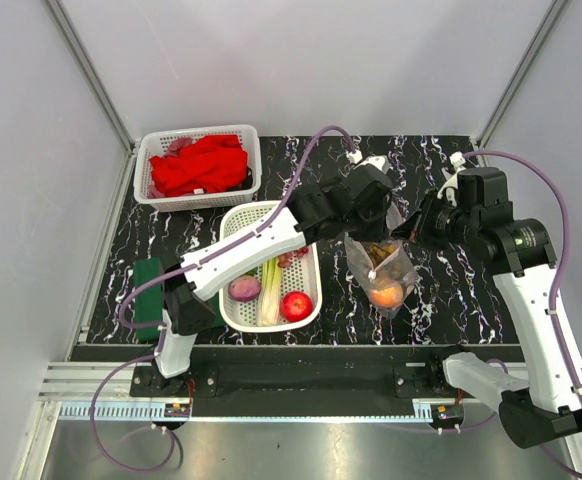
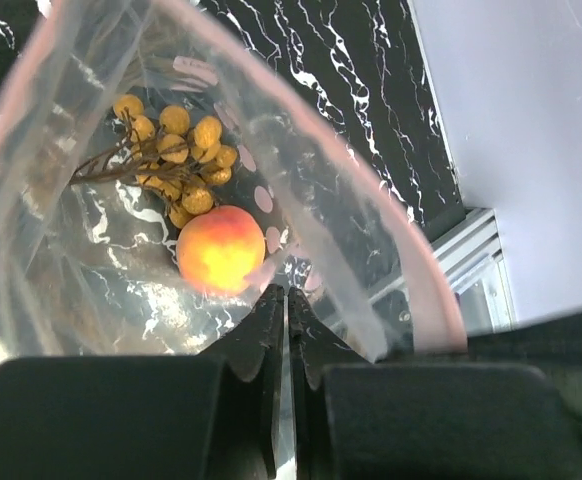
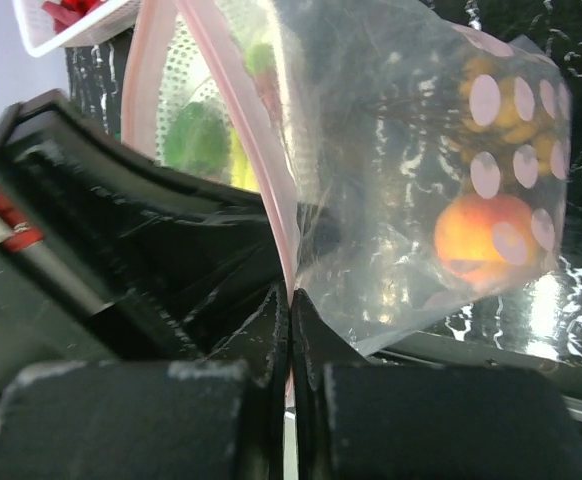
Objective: Open the zip-top bag and remove the fake food
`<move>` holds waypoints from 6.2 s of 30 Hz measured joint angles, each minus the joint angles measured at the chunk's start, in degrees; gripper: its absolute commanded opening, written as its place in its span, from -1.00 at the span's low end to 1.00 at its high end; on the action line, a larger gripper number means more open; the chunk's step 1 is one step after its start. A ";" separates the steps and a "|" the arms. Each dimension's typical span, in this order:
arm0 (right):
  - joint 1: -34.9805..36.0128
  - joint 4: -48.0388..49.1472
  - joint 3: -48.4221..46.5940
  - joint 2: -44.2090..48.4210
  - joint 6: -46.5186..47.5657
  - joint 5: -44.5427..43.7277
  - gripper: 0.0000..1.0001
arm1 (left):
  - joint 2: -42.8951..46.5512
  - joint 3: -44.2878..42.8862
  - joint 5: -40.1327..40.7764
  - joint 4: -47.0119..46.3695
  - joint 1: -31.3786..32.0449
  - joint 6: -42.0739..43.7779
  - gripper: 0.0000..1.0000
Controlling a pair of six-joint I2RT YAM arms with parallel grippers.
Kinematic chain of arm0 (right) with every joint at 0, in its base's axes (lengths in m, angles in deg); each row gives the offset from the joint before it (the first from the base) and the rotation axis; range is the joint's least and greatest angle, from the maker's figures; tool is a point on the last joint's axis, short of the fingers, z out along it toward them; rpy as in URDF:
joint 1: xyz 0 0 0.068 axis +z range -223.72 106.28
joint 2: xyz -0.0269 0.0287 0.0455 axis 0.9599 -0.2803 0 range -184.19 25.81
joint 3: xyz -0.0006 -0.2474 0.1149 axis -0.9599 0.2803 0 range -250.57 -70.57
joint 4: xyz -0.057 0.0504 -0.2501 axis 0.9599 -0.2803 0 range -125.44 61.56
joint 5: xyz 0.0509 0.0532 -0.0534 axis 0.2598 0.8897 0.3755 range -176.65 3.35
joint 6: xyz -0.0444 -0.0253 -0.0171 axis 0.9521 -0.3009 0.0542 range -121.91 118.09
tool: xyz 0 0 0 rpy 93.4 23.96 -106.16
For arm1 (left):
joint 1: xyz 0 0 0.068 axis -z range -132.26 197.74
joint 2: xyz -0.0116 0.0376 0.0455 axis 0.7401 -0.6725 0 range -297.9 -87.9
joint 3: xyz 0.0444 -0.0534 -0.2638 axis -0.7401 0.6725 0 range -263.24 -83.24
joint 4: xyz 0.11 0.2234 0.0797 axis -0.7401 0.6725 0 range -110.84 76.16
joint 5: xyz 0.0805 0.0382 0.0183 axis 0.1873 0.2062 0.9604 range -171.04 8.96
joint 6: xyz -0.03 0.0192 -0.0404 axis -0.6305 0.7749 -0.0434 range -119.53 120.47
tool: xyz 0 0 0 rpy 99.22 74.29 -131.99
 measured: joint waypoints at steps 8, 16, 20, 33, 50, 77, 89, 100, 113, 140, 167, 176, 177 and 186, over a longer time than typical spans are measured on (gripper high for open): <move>2.99 3.08 2.62 0.98 -4.68 -0.39 -1.00 | -3.26 -1.03 1.64 2.93 0.55 -0.98 -0.88; 2.95 4.94 5.77 1.07 -5.79 -0.90 -1.00 | -6.88 -0.24 1.25 5.92 0.09 -1.51 -0.75; 3.04 6.54 6.88 1.07 -5.49 1.09 -1.00 | -6.80 -1.01 -0.83 6.49 -1.60 -2.43 -0.60; 3.21 8.00 6.93 1.09 -5.35 3.67 -1.00 | -4.15 -1.14 -7.54 3.30 -6.51 -16.48 -0.43; 3.82 5.64 6.73 0.66 -4.90 2.12 -1.00 | -8.92 1.81 -4.52 3.02 -2.84 -16.65 -0.38; 4.02 -3.67 11.80 12.68 -4.02 -6.03 -1.00 | -9.53 15.65 -5.31 -7.50 3.74 3.45 -0.02; 4.04 1.53 -0.63 0.74 -3.76 1.27 -1.00 | 1.53 17.53 -6.99 -10.16 -4.83 1.38 0.05; 4.04 1.75 -2.67 -0.26 -2.08 2.08 -1.00 | 1.14 17.55 -5.49 -10.08 -6.21 4.02 0.23; 4.04 2.78 5.35 2.95 -11.96 -4.09 -1.00 | -9.03 14.47 -0.22 -12.68 -5.64 0.04 0.33; 4.13 4.63 12.31 1.57 -10.64 -10.78 -1.00 | -10.40 27.19 4.17 -35.58 -6.97 -2.51 0.07; 4.15 7.23 8.17 -6.34 -7.54 -12.52 -1.00 | -21.27 16.96 -1.16 -38.73 -9.90 -7.63 -1.00; 4.28 5.40 7.96 -5.62 -7.69 -12.24 -1.00 | -13.84 24.94 0.17 -38.75 -10.78 -1.44 -1.00; 4.35 5.22 7.93 -5.31 -7.74 -12.07 -1.00 | -12.28 26.14 0.44 -38.36 -10.84 -0.87 -1.00; 4.85 0.42 2.67 -2.51 -6.10 -12.61 -1.00 | 2.19 33.59 5.14 -33.00 -8.35 7.85 -1.00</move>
